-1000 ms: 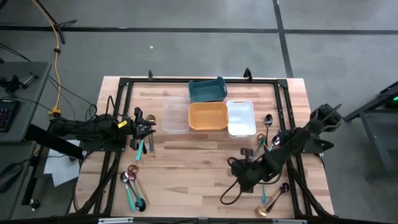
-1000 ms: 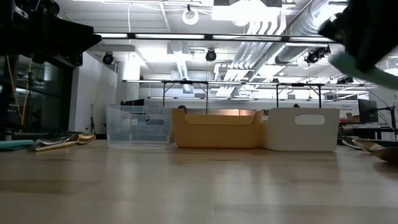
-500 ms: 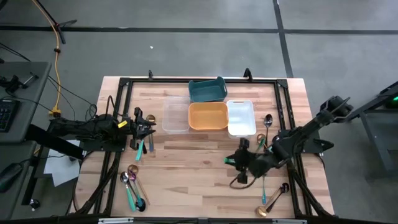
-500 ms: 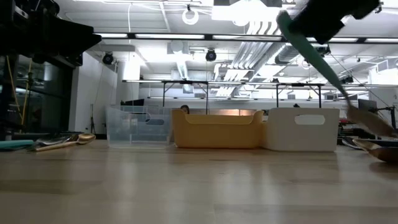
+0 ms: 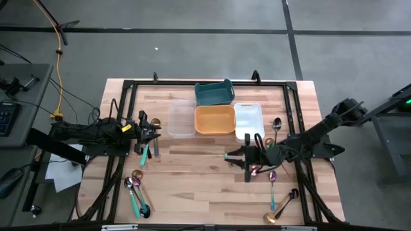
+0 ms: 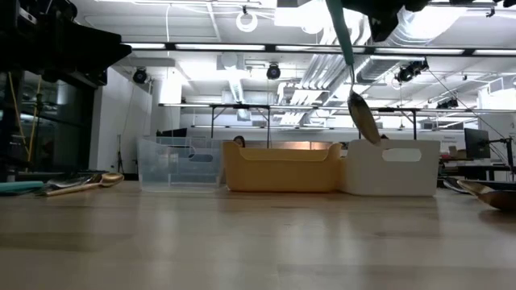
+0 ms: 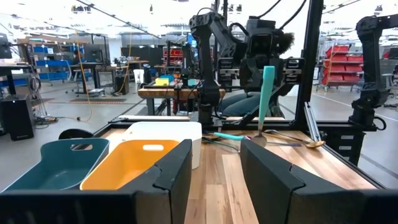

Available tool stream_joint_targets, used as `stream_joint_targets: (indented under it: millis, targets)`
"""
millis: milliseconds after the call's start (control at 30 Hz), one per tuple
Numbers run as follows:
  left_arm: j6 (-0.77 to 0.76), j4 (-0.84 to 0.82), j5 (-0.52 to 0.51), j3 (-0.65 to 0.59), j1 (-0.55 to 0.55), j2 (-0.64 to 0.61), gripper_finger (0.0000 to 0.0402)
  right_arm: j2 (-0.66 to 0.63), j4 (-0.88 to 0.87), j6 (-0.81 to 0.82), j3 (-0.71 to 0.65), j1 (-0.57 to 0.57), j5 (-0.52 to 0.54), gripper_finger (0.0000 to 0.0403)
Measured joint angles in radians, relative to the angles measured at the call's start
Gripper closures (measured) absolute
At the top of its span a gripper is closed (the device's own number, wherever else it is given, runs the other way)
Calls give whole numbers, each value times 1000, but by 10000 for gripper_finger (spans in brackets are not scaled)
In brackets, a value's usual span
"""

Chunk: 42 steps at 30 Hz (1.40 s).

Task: Sort silverware by color (type)
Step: Put the turquoise blue spoon into the transparent bin

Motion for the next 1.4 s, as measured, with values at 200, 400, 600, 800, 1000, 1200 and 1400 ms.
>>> stream_joint_targets:
  millis: [200, 400, 600, 800, 1000, 1200, 1400]
  targets:
    - [-1, 1, 0, 0, 0, 0, 271, 0, -5, 2, 1, -7, -15, 336]
    - [-117, 89, 0, 0, 0, 4, 271, 0, 0, 0, 1, -12, -16, 336]
    - [-168, 251, 6, 1, -12, 123, 271, 0, 38, -16, 1, -92, -32, 336]
    - [-182, 530, 4, 17, -71, 428, 271, 2, 77, -18, 2, -224, -155, 336]
    - [-70, 615, -45, 165, -100, 777, 271, 2, 129, -33, 2, -308, -253, 336]
    - [-53, 653, -28, 355, -96, 1079, 271, 2, 160, -31, 2, -344, -271, 336]
    - [-86, 653, -21, 520, -96, 1304, 271, 2, 237, -22, 2, -331, -284, 336]
